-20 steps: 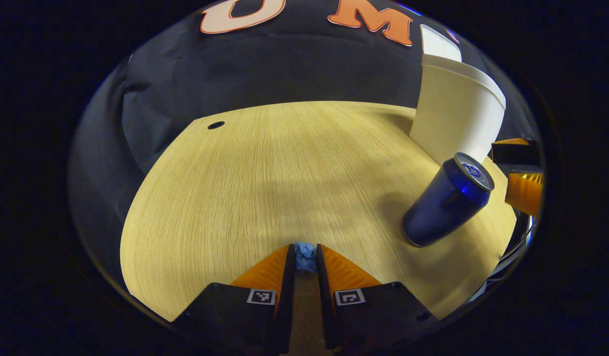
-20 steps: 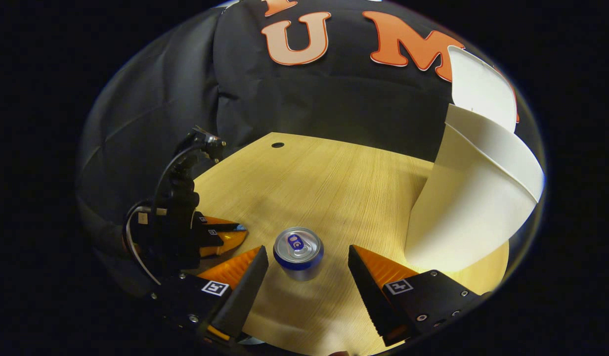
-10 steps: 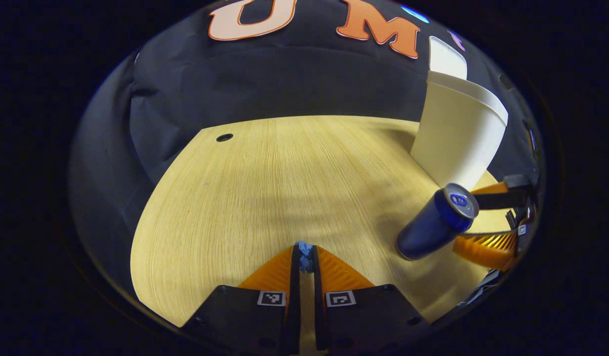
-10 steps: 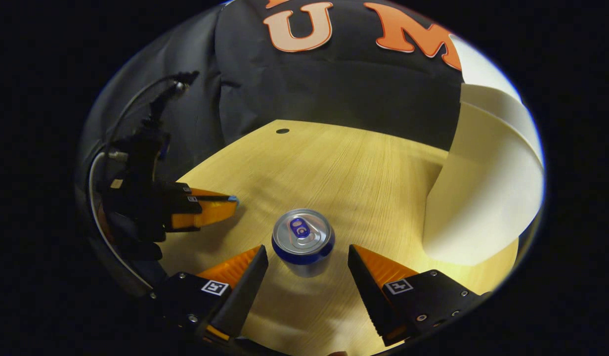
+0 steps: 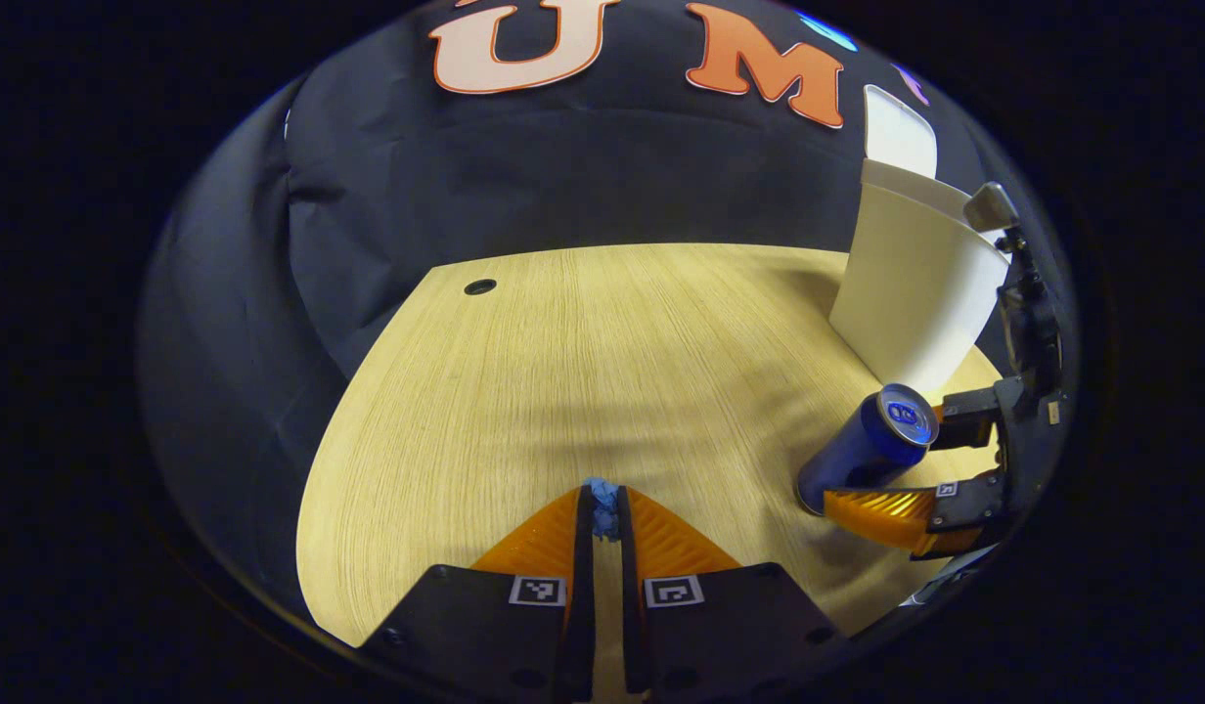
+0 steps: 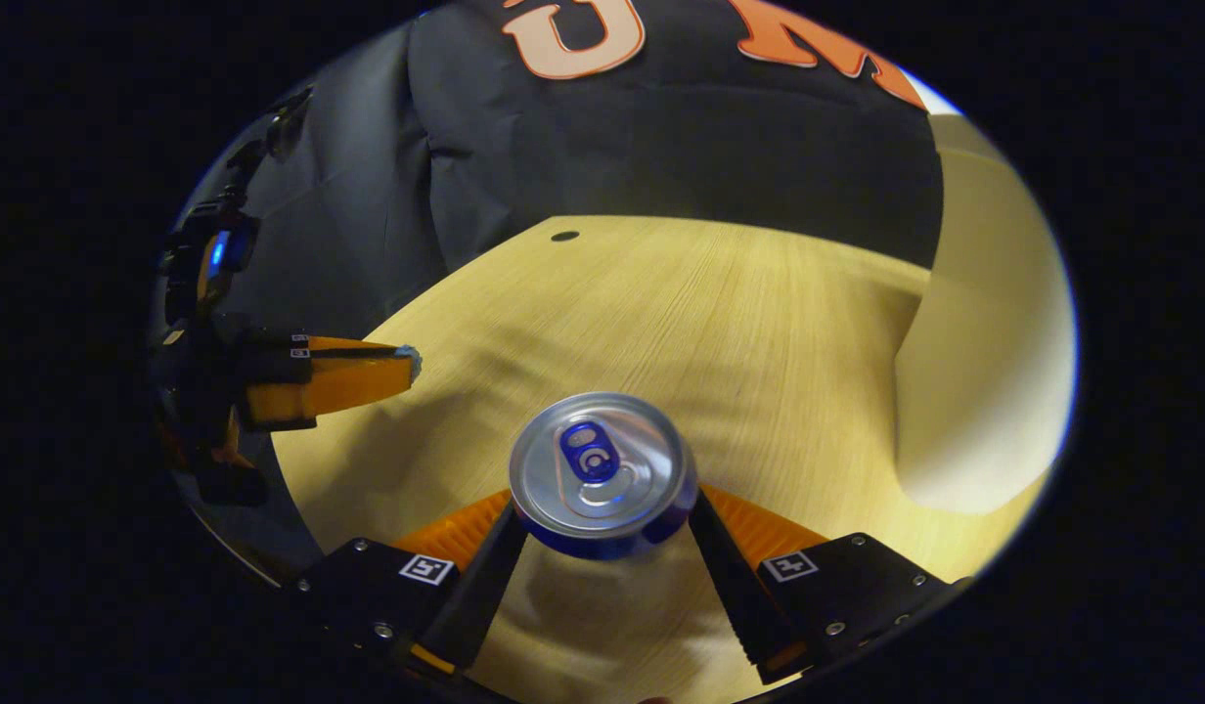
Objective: Press the lid of the desktop garbage bin to open it, pick up the crumpled paper on the desktop and throw it into the bin, then pick up the pop can on the desktop and drop it into the bin, and finally close the garbage bin lid.
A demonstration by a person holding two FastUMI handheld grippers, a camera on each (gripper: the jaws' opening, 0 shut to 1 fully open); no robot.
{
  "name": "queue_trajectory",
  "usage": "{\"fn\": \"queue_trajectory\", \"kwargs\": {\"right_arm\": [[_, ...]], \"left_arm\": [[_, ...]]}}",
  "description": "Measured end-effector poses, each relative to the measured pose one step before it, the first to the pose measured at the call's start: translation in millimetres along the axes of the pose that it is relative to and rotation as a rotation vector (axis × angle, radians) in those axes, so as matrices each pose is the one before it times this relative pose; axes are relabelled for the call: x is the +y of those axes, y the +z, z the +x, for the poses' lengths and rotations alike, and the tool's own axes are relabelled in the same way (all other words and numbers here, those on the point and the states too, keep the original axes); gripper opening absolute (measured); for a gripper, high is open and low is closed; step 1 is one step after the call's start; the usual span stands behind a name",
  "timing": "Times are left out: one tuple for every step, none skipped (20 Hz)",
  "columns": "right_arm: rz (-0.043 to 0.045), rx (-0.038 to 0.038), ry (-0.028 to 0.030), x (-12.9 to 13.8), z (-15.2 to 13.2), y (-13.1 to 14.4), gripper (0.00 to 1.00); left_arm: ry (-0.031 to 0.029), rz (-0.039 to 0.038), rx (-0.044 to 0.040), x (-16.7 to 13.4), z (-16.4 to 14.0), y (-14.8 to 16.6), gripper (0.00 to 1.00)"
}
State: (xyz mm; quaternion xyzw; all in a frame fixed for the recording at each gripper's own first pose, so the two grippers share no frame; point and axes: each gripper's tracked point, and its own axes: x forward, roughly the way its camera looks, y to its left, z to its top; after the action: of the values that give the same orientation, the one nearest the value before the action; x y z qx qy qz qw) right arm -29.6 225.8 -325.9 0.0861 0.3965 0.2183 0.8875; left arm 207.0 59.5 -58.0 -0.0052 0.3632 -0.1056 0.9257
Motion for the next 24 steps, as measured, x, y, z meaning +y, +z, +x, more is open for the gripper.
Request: {"fn": "queue_trajectory", "kwargs": {"right_arm": [[0.00802, -0.00499, 0.00697, -1.62, 4.89, 0.21, 0.99], [-0.00017, 0.0007, 0.00439, -0.35, 2.95, -1.62, 0.99], [-0.00609, -0.00291, -0.00106, -1.85, 0.83, 0.16, 1.0], [-0.0094, -0.00705, -0.00529, 0.4, 1.54, 0.54, 0.99], [-0.00876, -0.00645, -0.00947, -0.02, 0.91, 2.83, 0.99], [-0.0063, -0.00369, -0.00535, -0.27, 1.39, 0.37, 0.98], [-0.0052, 0.00004, -0.00446, -2.19, 0.08, 1.81, 0.86], [-0.00425, 0.00043, -0.00177, -0.79, 0.26, -1.43, 0.86], [-0.00023, 0.01549, 0.01435, 2.51, -1.23, -2.71, 0.81], [0.00367, 0.01264, 0.00782, -0.1, -2.64, -1.85, 0.79], [-0.00006, 0.00035, -0.00368, 0.11, -1.87, 0.57, 0.78], [-0.00801, -0.00206, -0.01261, -1.86, 1.49, 0.71, 0.77], [-0.00883, 0.00173, -0.01244, -2.74, -2.09, 2.32, 0.77], [-0.00611, -0.00526, -0.00535, 1.43, -1.41, 1.41, 0.77], [-0.00319, -0.00897, -0.00822, -1.72, 0.01, 2.47, 0.77], [-0.00219, -0.00606, -0.00745, -0.68, -0.19, 1.28, 0.77], [-0.00101, -0.00673, -0.00684, -1.0, -0.68, 1.63, 0.77], [0.00017, -0.00727, -0.00479, 1.34, 0.62, -1.09, 0.77], [0.00103, -0.00793, -0.00093, -0.28, 1.1, 1.36, 0.77], [0.00102, -0.00861, -0.00477, -0.61, 0.09, -0.38, 0.77], [-0.00108, -0.00671, -0.00411, -0.07, -0.21, 0.93, 0.77], [-0.00471, -0.00745, -0.00868, -1.39, 0.02, -0.78, 0.77], [-0.00512, -0.01001, -0.00865, -0.97, 0.08, 1.23, 0.77], [-0.00155, -0.00655, -0.00966, 0.13, 0.39, -0.43, 0.77]], "left_arm": [[0.00526, -0.00598, -0.00152, -0.07, -21.35, 12.95, 0.14], [0.00486, -0.00497, -0.00174, 4.94, -1.3, 6.64, 0.14], [0.00525, -0.00216, -0.00094, 0.69, -1.99, 2.06, 0.16], [0.00177, 0.00072, -0.00164, 0.43, -0.96, -1.16, 0.16], [0.00066, 0.00361, -0.00252, 1.04, -0.17, 0.75, 0.16], [0.00058, 0.00398, -0.00359, -1.42, -0.26, -0.03, 0.16], [0.00023, 0.00318, -0.00413, 0.28, -0.98, 2.24, 0.16], [-0.00251, 0.00189, -0.00445, 0.82, -0.85, 0.59, 0.16], [-0.00222, 0.00374, -0.00545, 1.01, -1.6, 1.86, 0.16], [-0.00359, 0.00605, -0.0059, -0.19, -2.32, 0.81, 0.16], [-0.00273, 0.00686, -0.00925, 0.11, -2.23, 2.78, 0.16], [-0.00251, 0.00622, -0.00777, -0.31, -1.81, 0.7, 0.16], [-0.00273, 0.00275, -0.00714, -0.57, -1.34, 3.32, 0.16], [-0.0043, -0.00041, -0.00822, -1.9, -2.13, 4.85, 0.16], [-0.00313, -0.00006, -0.00871, -2.67, -0.65, 5.82, 0.16], [-0.00247, 0.00191, -0.0112, -2.61, -0.89, 4.21, 0.16], [-0.00048, 0.00522, -0.01454, -4.03, 0.08, 7.54, 0.16], [0.00086, 0.00683, -0.01525, -3.13, -1.28, 7.15, 0.16], [0.00079, 0.00753, -0.01474, -1.92, -2.04, 8.74, 0.15], [-0.00039, 0.00756, -0.01638, -2.88, -1.49, 9.88, 0.16], [-0.00215, 0.00705, -0.01439, -3.43, -0.22, 6.41, 0.16], [-0.00452, 0.00437, -0.01745, -6.09, -2.13, 10.14, 0.16], [-0.00699, 0.00284, -0.01465, -5.87, -0.66, 6.93, 0.16], [-0.00765, 0.00313, -0.01129, -7.23, -0.41, 8.72, 0.16]]}}
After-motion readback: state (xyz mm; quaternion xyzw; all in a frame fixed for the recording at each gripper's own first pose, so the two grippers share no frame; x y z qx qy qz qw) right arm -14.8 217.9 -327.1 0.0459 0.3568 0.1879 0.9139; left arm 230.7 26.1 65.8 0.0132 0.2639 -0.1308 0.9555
